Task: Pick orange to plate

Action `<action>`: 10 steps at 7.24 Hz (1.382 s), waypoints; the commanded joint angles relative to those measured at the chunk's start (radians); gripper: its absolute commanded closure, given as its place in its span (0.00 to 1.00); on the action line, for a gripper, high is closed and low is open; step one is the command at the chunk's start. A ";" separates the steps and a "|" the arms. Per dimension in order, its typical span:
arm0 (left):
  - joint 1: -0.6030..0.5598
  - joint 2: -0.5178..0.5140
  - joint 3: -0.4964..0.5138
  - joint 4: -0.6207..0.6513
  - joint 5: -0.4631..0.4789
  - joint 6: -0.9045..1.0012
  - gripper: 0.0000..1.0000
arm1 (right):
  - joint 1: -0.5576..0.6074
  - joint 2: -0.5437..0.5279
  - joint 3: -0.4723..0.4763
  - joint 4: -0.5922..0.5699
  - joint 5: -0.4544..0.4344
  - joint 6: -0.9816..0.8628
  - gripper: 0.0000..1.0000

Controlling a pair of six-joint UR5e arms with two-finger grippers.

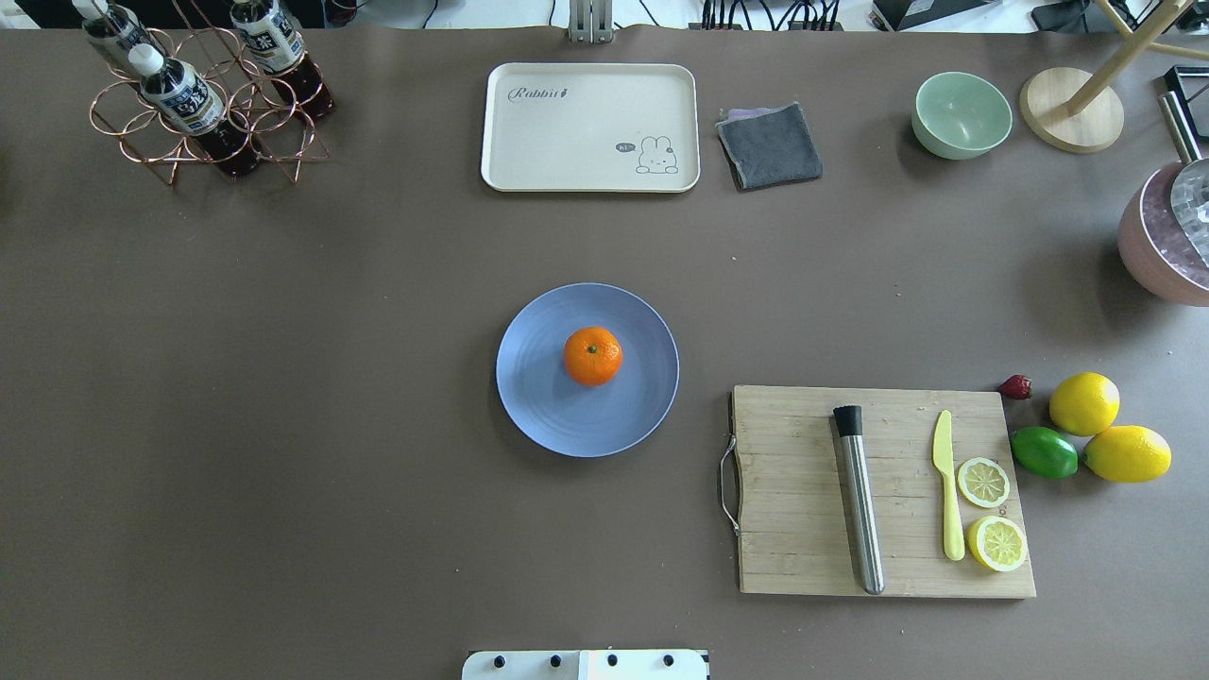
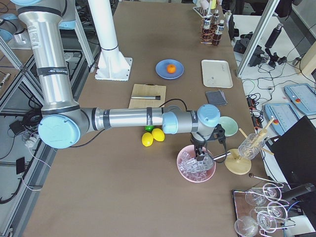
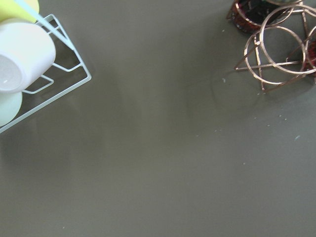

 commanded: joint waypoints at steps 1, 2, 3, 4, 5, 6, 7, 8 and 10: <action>-0.009 0.093 -0.002 -0.023 -0.009 0.003 0.03 | 0.032 -0.041 0.000 0.006 -0.023 -0.024 0.00; -0.009 0.095 0.004 -0.014 -0.061 -0.005 0.03 | 0.032 -0.038 0.006 0.006 -0.038 -0.024 0.00; -0.009 0.101 0.015 -0.016 -0.067 0.006 0.03 | 0.032 -0.033 0.019 0.008 -0.044 -0.024 0.00; -0.009 0.106 0.023 -0.025 -0.069 0.006 0.03 | 0.031 -0.027 0.027 0.008 -0.067 -0.022 0.00; -0.012 0.106 0.012 -0.028 -0.069 -0.002 0.03 | 0.031 -0.027 0.027 0.009 -0.086 -0.021 0.00; -0.014 0.105 0.009 -0.030 -0.069 -0.002 0.03 | 0.020 -0.026 0.027 0.009 -0.087 -0.021 0.00; -0.026 0.106 0.000 -0.036 -0.069 0.006 0.03 | 0.017 -0.027 0.033 0.011 -0.083 -0.019 0.00; -0.034 0.126 -0.029 -0.056 -0.069 0.001 0.03 | 0.013 -0.030 0.039 0.011 -0.077 -0.013 0.00; -0.037 0.151 -0.072 -0.053 -0.097 -0.004 0.03 | 0.005 -0.036 0.047 0.011 -0.074 -0.010 0.00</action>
